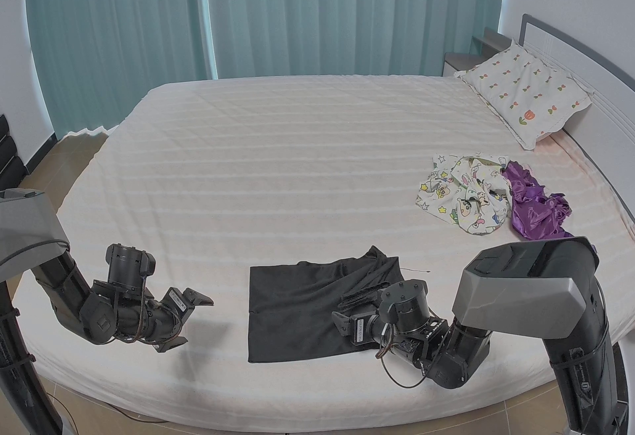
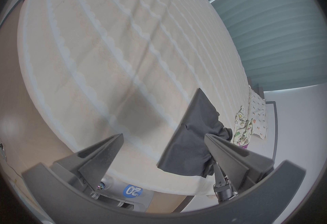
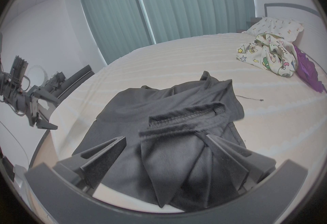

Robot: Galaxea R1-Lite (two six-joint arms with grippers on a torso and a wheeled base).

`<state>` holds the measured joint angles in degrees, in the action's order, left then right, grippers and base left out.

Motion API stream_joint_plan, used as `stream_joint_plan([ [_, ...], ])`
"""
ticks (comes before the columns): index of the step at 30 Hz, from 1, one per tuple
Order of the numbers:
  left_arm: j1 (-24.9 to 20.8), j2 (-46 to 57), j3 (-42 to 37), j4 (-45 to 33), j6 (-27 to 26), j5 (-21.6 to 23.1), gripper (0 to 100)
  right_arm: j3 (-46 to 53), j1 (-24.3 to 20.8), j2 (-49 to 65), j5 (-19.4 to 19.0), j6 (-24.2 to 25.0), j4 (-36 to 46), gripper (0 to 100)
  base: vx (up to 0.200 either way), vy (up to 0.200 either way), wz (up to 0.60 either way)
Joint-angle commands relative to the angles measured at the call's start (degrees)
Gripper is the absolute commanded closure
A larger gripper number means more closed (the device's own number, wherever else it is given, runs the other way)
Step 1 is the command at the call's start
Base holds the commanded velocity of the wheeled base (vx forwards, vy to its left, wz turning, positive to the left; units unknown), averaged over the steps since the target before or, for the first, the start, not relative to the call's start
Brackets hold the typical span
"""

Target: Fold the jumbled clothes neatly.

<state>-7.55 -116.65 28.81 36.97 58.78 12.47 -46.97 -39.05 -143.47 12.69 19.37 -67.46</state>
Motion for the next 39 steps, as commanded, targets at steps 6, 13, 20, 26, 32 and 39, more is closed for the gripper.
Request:
stream_joint_plan([
  [6,-0.01,-0.15,0.02,0.03,-0.07,-0.08,0,-1.9,0.81,-2.78,3.13,-3.37,0.93,0,0.0,0.0,0.0],
  [13,-0.01,-0.24,-0.95,1.79,-0.16,-0.25,0,0.3,4.07,-2.43,8.75,-5.92,-0.3,0,0.0,0.0,0.0],
  [20,-0.01,-1.03,-3.23,6.62,-0.25,-0.25,0,6.45,6.7,2.58,8.75,-6.01,-1.27,0,0.0,0.0,0.0],
  [26,-0.1,-1.03,-3.85,7.32,-0.42,-0.08,0,8.39,7.58,3.46,8.93,-6.01,-0.83,0,0.0,0.0,0.0],
  [32,-0.1,-1.03,-4.9,7.59,-1.48,0.1,0,10.58,9.95,4.16,9.11,-6.1,0.58,0,0.0,0.0,0.0],
  [39,-0.1,-1.21,-6.66,10.22,-3.06,0.36,0,11.9,12.06,5.39,9.11,-6.01,2.07,0,0.0,0.0,0.0],
])
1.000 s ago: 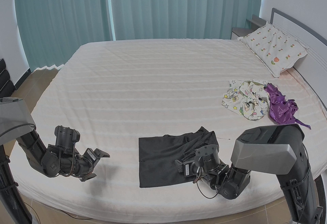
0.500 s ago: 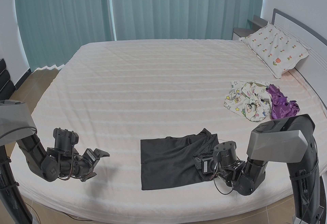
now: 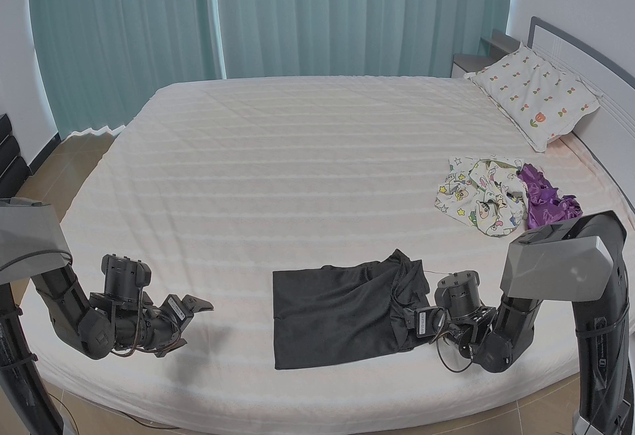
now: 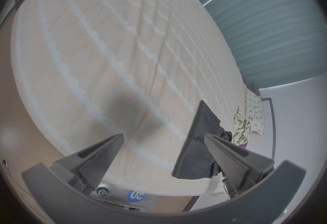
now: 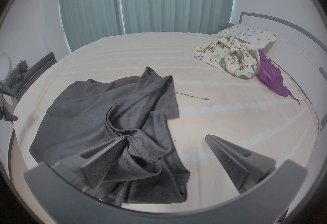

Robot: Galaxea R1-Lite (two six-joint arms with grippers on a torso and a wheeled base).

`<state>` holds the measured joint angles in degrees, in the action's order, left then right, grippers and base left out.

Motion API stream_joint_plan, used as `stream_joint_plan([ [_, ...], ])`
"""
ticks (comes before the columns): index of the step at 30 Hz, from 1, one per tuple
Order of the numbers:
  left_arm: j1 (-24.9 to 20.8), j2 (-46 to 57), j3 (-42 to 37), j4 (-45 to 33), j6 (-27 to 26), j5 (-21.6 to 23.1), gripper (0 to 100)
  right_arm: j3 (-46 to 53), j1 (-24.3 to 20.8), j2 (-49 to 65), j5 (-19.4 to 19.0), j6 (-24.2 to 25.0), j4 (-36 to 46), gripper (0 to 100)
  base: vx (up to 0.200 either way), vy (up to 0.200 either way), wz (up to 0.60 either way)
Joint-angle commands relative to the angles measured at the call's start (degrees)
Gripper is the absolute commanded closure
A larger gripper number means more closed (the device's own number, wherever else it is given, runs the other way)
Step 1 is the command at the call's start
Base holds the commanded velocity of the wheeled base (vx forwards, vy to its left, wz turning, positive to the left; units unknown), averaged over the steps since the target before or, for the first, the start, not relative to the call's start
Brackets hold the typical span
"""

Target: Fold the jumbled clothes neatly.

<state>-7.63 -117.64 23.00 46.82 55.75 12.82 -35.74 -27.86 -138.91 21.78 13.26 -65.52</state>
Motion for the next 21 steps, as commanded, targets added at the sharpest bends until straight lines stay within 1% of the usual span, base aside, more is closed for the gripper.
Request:
stream_joint_plan([
  [1,-0.02,-0.22,-0.86,0.37,-0.02,0.01,0,0.67,0.87,0.84,0.01,0.1,0.13,0,0.0,0.0,0.0],
  [7,-0.02,-1.1,-2.44,4.15,-0.11,-0.17,0,1.11,1.84,1.28,-0.08,2.64,0.05,0,0.0,0.0,0.0],
  [14,-0.02,-1.36,-2.79,5.03,-0.11,-0.17,0,2.43,2.28,0.84,0.1,4.14,0.22,0,0.0,0.0,0.0],
  [18,-0.1,-1.36,-3.23,5.3,-0.29,-0.26,0,5.16,2.89,1.01,2.21,4.58,0.31,0,0.0,0.0,0.0],
  [21,-0.1,-1.36,-3.32,5.91,-0.29,-0.26,0,6.91,2.54,1.01,2.65,5.81,0.22,0,0.0,0.0,0.0],
])
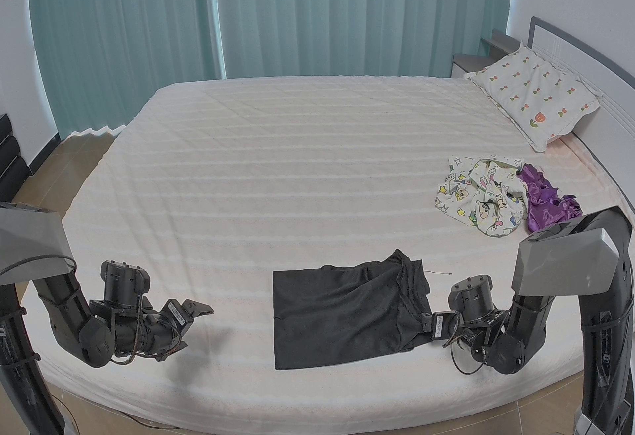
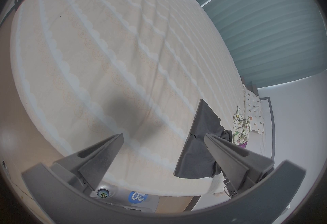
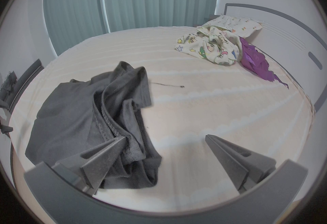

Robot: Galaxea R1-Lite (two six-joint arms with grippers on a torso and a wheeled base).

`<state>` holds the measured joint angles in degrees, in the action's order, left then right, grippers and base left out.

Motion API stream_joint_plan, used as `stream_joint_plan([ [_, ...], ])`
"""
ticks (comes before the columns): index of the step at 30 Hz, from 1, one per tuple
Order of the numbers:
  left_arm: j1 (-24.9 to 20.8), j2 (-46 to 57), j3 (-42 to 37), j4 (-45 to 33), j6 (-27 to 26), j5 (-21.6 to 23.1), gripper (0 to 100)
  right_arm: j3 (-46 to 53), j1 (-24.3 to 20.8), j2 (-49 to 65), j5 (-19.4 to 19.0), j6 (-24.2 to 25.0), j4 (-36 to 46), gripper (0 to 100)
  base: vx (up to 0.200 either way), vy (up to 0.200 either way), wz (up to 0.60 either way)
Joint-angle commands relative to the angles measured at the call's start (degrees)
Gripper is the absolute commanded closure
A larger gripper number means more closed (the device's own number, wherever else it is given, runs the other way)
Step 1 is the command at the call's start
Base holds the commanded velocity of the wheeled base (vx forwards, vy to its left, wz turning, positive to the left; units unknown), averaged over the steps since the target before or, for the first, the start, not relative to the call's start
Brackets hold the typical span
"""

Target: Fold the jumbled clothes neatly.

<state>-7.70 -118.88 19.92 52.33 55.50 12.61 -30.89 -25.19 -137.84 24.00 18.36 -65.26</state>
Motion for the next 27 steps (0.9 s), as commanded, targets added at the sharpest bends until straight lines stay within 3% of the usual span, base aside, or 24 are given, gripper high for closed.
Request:
stream_joint_plan([
  [1,-0.03,-0.12,-0.32,0.49,-0.04,-0.04,0,2.5,-0.21,0.29,0.96,1.42,-0.22,0,0.0,0.0,0.0],
  [5,-0.03,-0.12,-0.94,0.66,-0.04,-0.04,0,3.82,0.66,2.05,3.95,1.86,-0.05,0,0.0,0.0,0.0],
  [17,-0.03,-0.03,-1.29,1.1,-0.04,0.05,0,8.3,-1.09,3.45,5.09,7.83,-0.75,0,0.0,0.0,0.0],
  [21,0.06,-0.12,-2.52,3.12,-0.04,0.23,0,9.09,-1.09,5.83,7.37,8.18,-0.84,0,0.0,0.0,0.0],
  [22,-0.03,-0.56,-3.13,4.97,-0.04,0.23,0,10.59,-1.01,6.79,9.48,8.01,0.13,0,0.0,0.0,0.0],
  [27,-0.03,-1.79,-4.36,8.75,-0.04,-0.04,0,14.28,-1.8,6.44,9.66,8.27,-2.42,0,0.0,0.0,0.0],
])
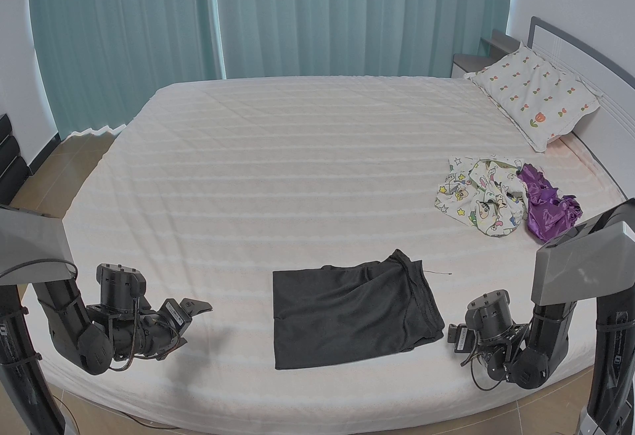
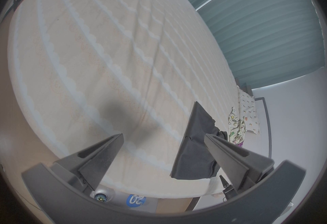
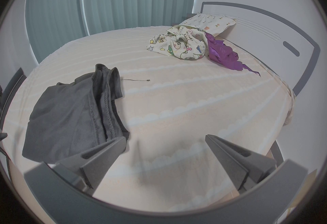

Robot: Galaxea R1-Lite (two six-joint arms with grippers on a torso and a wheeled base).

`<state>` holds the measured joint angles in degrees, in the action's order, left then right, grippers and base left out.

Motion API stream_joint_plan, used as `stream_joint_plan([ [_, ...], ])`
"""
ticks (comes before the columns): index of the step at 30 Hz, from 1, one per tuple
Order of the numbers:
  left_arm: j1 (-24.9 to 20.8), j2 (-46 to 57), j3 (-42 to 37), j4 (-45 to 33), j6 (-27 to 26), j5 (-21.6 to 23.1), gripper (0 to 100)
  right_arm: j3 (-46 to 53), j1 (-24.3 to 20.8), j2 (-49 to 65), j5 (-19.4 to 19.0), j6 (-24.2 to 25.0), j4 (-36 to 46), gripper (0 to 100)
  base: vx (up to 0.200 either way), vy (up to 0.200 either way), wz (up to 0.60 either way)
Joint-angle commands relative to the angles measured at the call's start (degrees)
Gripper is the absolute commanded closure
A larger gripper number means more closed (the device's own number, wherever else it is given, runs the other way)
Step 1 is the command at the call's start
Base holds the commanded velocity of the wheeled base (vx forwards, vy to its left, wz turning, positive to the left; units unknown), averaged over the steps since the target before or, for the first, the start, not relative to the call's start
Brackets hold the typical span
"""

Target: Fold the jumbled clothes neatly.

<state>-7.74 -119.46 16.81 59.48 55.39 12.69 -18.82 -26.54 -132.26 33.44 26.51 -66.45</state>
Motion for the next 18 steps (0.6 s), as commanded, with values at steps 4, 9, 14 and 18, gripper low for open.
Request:
stream_joint_plan([
  [4,0.01,-1.22,-1.52,2.31,0.15,-0.03,0,2.04,-1.85,1.39,-3.91,0.73,-5.8,0,0.0,0.0,0.0],
  [9,0.01,-1.22,-1.52,2.31,0.15,-0.03,0,2.12,-1.32,3.5,-13.31,0.56,-11.07,0,0.0,0.0,0.0],
  [14,0.01,-1.22,-1.52,2.31,0.15,-0.03,0,2.04,2.02,1.83,-27.55,1.0,-10.19,0,0.0,0.0,0.0],
  [18,0.01,-1.22,-1.52,2.31,0.15,-0.03,0,1.33,2.37,0.77,-30.98,1.17,-9.05,0,0.0,0.0,0.0],
])
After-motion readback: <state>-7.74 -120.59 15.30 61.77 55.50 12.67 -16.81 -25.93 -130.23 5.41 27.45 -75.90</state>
